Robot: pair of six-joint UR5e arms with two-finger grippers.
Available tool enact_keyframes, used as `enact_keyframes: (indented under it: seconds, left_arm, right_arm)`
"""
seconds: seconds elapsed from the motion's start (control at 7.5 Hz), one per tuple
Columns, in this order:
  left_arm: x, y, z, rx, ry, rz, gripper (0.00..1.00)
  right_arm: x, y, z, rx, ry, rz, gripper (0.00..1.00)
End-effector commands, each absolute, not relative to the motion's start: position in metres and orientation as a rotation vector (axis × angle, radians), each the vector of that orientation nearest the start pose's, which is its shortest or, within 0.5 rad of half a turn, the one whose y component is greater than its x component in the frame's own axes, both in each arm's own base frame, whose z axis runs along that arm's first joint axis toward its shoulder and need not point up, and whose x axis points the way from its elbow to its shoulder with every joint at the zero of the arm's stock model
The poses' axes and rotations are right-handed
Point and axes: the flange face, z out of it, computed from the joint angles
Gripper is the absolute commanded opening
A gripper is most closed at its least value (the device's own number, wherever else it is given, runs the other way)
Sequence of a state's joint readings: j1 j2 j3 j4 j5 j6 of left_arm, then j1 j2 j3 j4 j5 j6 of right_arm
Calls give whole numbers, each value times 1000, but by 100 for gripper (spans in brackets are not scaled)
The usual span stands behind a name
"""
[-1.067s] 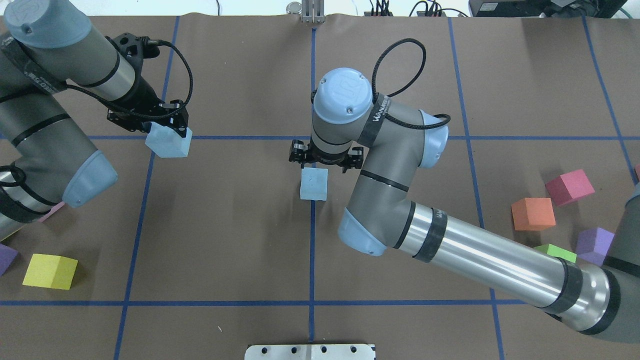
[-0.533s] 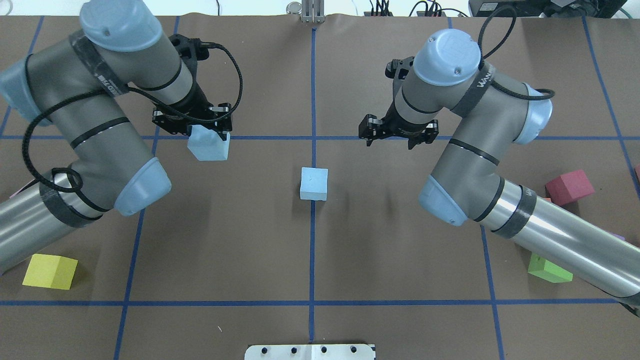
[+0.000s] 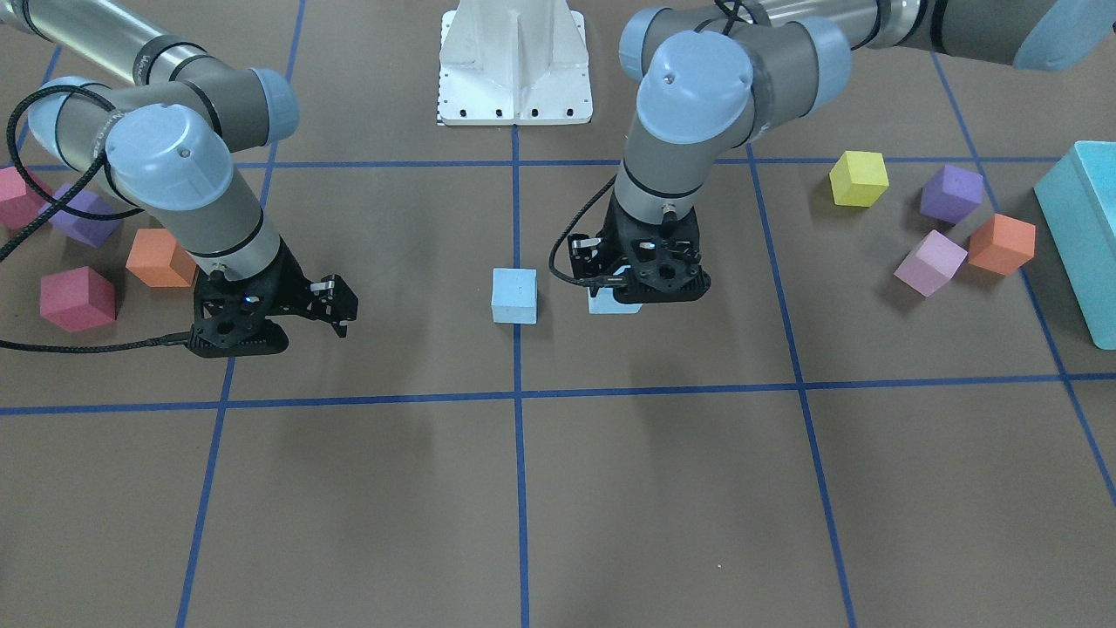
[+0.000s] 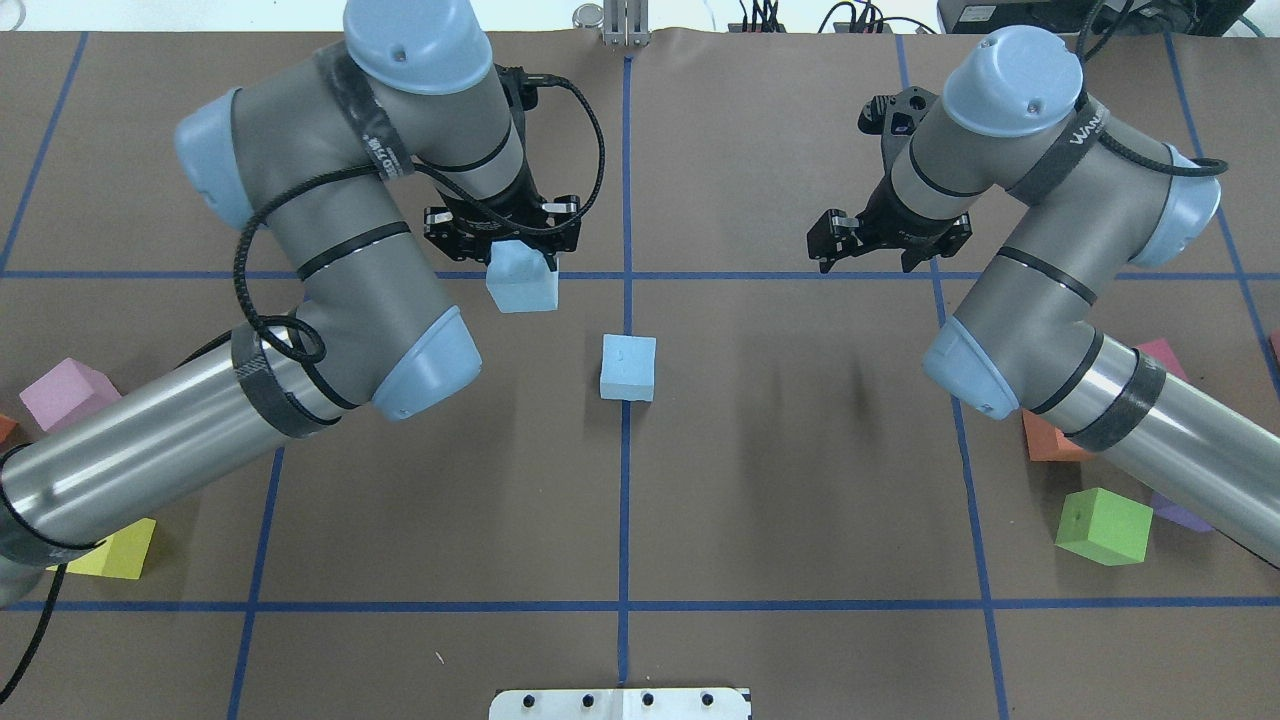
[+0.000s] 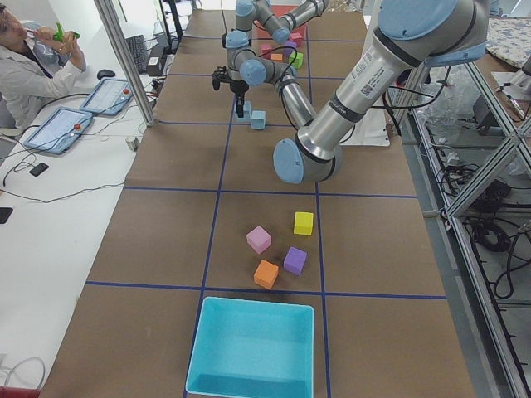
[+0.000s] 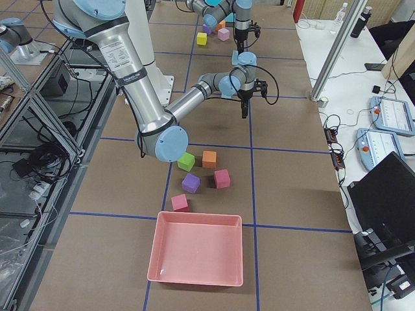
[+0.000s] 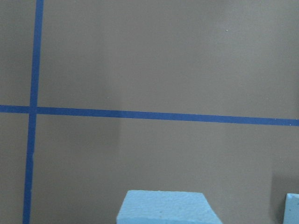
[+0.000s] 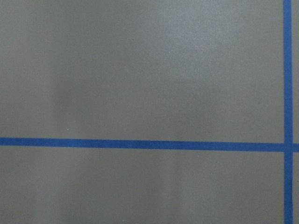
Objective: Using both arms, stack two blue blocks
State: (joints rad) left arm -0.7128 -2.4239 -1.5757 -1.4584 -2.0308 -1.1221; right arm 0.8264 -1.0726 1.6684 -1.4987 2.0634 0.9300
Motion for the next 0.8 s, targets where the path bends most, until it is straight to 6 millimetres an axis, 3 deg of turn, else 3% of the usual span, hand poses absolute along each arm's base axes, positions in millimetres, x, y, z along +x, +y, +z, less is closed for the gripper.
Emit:
enact_keyframes:
  seconds: [0.0,0.4,0.67]
  left_arm:
    - [510,-524,128,60,831,-55,62]
    - [555,-487,111,79,818,-18,62]
    - [581,-491,93,79,801,-30,62]
  right_arm:
    - [-380,-545,329,83,-799,10,100]
    - [-379,-545,333,79,-796,11,100]
    - [-380,-544,332,79,-796,10,100]
